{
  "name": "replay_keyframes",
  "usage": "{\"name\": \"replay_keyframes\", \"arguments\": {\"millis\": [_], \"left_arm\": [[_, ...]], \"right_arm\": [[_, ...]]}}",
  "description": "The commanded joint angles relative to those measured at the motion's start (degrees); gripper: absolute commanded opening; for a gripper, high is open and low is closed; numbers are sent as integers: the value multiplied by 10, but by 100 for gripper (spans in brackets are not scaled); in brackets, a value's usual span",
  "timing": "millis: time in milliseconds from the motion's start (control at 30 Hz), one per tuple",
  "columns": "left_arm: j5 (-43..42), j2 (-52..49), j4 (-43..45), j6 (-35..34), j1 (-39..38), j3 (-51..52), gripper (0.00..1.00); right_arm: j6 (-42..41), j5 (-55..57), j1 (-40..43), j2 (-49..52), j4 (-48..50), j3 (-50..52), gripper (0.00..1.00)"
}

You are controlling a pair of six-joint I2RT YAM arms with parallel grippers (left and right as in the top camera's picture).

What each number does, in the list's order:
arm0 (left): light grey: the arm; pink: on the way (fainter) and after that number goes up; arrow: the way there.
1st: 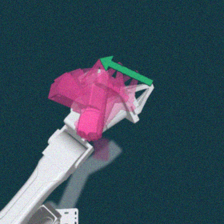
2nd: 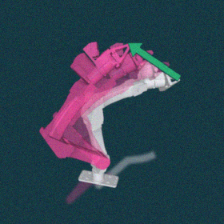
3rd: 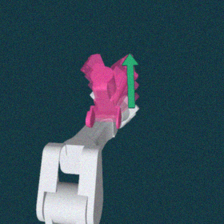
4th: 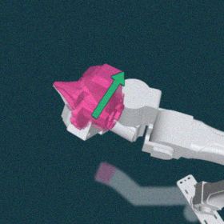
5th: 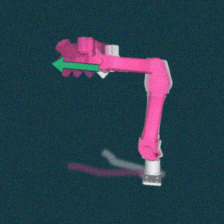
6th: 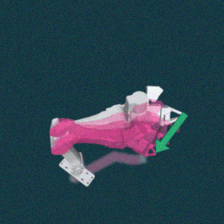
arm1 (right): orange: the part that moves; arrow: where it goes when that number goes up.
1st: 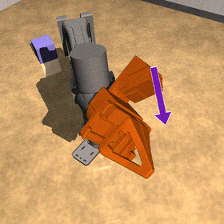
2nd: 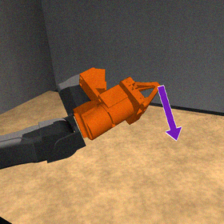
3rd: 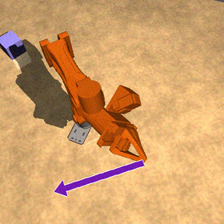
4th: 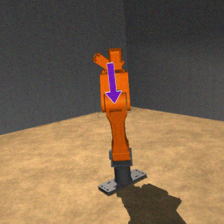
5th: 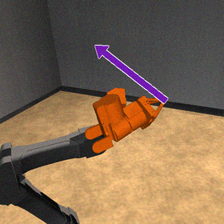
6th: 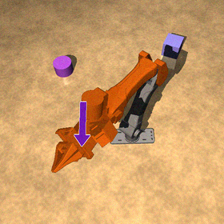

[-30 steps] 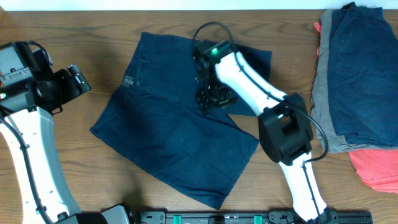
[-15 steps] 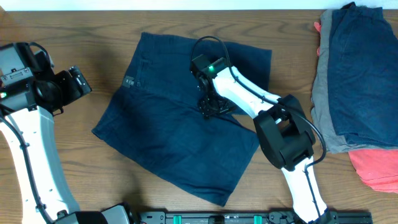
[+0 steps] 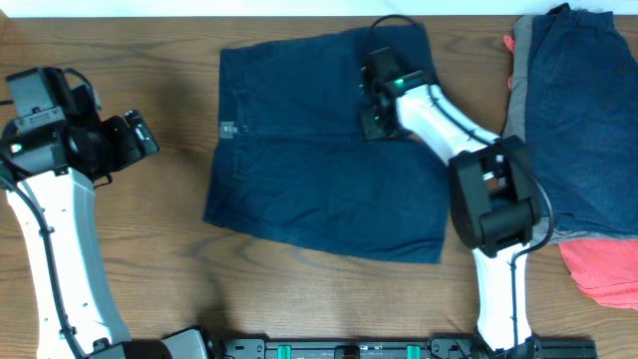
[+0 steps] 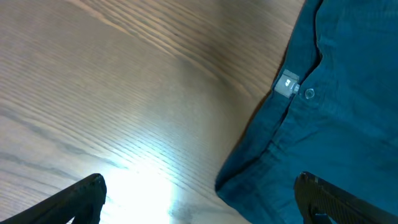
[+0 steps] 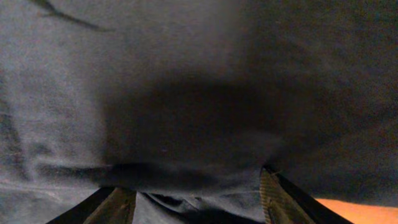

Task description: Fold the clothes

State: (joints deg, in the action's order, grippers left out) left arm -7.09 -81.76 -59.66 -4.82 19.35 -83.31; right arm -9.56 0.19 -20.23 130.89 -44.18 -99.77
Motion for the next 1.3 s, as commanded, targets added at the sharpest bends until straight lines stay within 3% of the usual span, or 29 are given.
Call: {"name": "replay_keyframes", "arguments": {"millis": [0,100,300,433,500,633,767,833,1067,1267], "left_arm": [[1,-3,-6,3,-16,0,98],[0,-3,-7,2,-21,1,98],[-14,-3,-9,-4,-21,1,98],[-43,-3,-25,-4,-21,1,98],[-45,-3,-56,-19,-21,1,98],[-40,-3,-109,-114,-21,19,98],[-40,-3,-106,-227,-21,76,98],[-40,-3,-79,-275,-22,117,99],[-40,-3,66,-377,-56,238,94],[-2,-3,141,-431,-133,279,88]], "right_arm": [[30,-69,23,35,-11,10,62],[22,-116,25,7,-16,1,59],[-24,-116,18,-123,-44,-5,68],[-103,-110,18,-229,-149,-5,95],[-140,-75,17,-285,-211,-5,99],[-226,12,19,-364,-283,-5,99],[-260,15,18,-404,-320,-3,99],[-263,23,17,-406,-346,2,99],[-395,95,19,-405,-370,120,74],[-423,95,19,-405,-306,234,73]]}}
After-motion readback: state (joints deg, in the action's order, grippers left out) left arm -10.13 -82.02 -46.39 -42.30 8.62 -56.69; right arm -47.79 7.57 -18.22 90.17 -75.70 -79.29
